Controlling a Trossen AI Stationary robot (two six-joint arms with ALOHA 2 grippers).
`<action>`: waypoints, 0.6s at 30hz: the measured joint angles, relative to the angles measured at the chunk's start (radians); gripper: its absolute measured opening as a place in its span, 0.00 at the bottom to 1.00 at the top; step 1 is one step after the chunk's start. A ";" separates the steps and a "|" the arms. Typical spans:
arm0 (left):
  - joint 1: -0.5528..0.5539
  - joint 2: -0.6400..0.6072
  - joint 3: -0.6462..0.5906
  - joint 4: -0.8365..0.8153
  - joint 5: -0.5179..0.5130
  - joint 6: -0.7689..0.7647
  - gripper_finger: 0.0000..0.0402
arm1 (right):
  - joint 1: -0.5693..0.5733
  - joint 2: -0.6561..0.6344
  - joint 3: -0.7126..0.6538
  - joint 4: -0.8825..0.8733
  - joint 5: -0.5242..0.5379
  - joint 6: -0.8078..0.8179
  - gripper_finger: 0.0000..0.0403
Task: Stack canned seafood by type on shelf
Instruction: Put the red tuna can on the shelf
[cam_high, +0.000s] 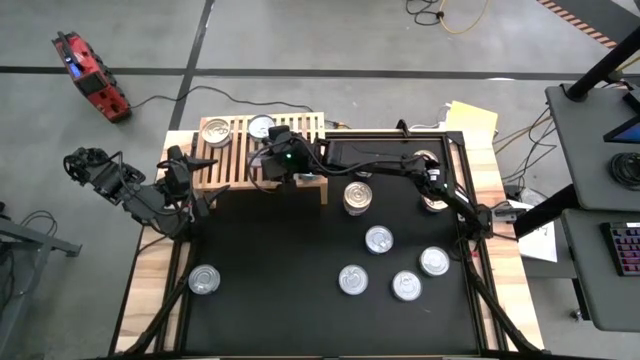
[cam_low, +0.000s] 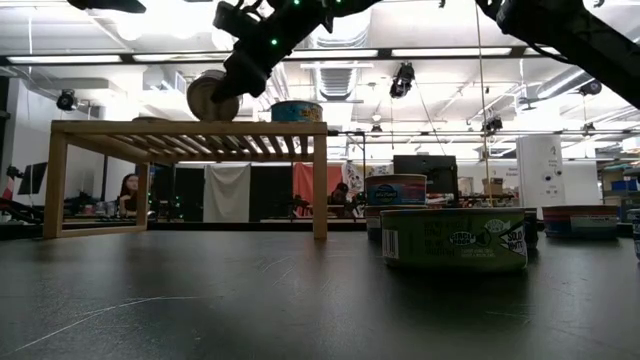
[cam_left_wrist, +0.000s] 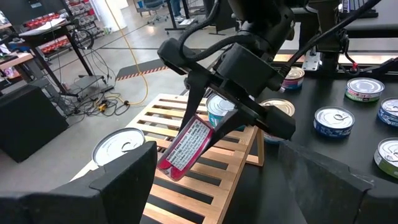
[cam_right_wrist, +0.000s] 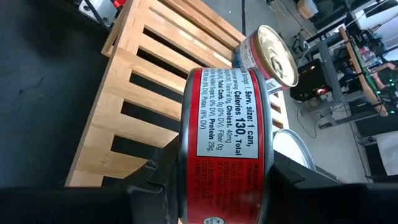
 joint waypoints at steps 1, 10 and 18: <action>0.000 0.000 0.000 0.000 0.000 0.000 0.80 | 0.000 0.000 -0.004 0.009 0.000 0.000 0.36; 0.000 0.000 0.000 0.000 0.000 0.000 0.80 | 0.000 0.000 -0.044 0.024 0.001 -0.006 0.33; 0.000 0.000 0.000 0.000 0.000 0.000 0.80 | 0.004 0.000 -0.044 0.012 -0.010 0.043 0.45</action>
